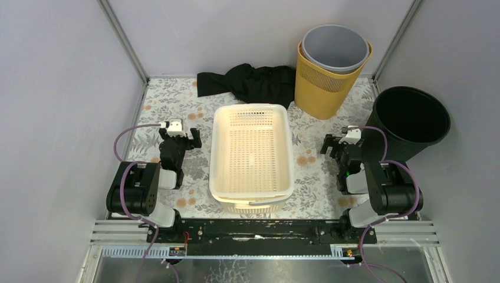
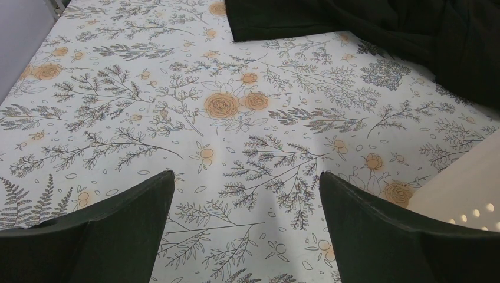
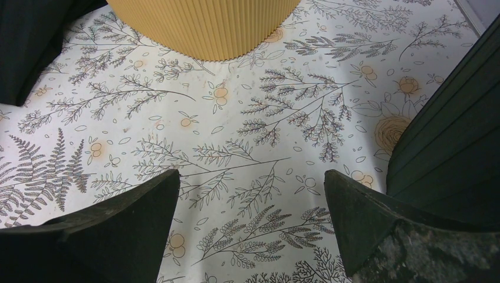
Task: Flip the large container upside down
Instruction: Move the container to the center of the board.
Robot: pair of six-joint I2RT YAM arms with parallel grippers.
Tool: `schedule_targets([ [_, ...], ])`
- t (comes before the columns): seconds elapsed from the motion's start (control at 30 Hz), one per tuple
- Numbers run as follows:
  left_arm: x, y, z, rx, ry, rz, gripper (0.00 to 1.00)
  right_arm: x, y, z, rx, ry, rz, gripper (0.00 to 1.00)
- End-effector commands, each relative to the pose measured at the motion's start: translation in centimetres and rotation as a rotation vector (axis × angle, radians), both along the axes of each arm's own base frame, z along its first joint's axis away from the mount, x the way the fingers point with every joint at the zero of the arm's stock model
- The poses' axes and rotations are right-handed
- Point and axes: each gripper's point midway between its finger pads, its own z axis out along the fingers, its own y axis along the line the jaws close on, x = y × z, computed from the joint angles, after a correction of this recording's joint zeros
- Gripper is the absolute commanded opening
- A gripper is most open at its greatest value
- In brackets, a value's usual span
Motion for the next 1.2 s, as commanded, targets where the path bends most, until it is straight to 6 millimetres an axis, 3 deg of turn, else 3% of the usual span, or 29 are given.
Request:
schedule_targets([
  [0.0, -0.2, 0.2, -0.1, -0.002, -0.004, 0.003, 1.0, 1.2, -0.1, 2.1, -0.01, -0.069, 0.005, 0.99],
  [0.4, -0.2, 0.2, -0.2, -0.001, -0.003, 0.005, 1.0, 1.1, -0.1, 2.3, -0.021, -0.082, 0.011, 0.99],
  [0.5, -0.2, -0.3, -0.2, 0.01, -0.003, -0.031, 1.0, 0.6, 1.4, 2.5, -0.041, -0.106, 0.109, 0.99],
  [0.87, -0.6, -1.0, 0.0, 0.03, -0.016, -0.06, 1.0, 0.5, 0.9, 2.8, -0.03, -0.116, 0.074, 0.99],
  [1.03, -0.8, -1.2, 1.1, 0.042, -0.034, -0.058, 1.0, -0.9, 0.1, 6.2, -0.02, -0.172, 0.023, 0.99],
  [1.17, -1.0, -2.1, 2.1, 0.051, 0.006, -0.066, 1.0, -0.9, 1.6, 8.9, 0.009, -0.152, 0.099, 0.99],
])
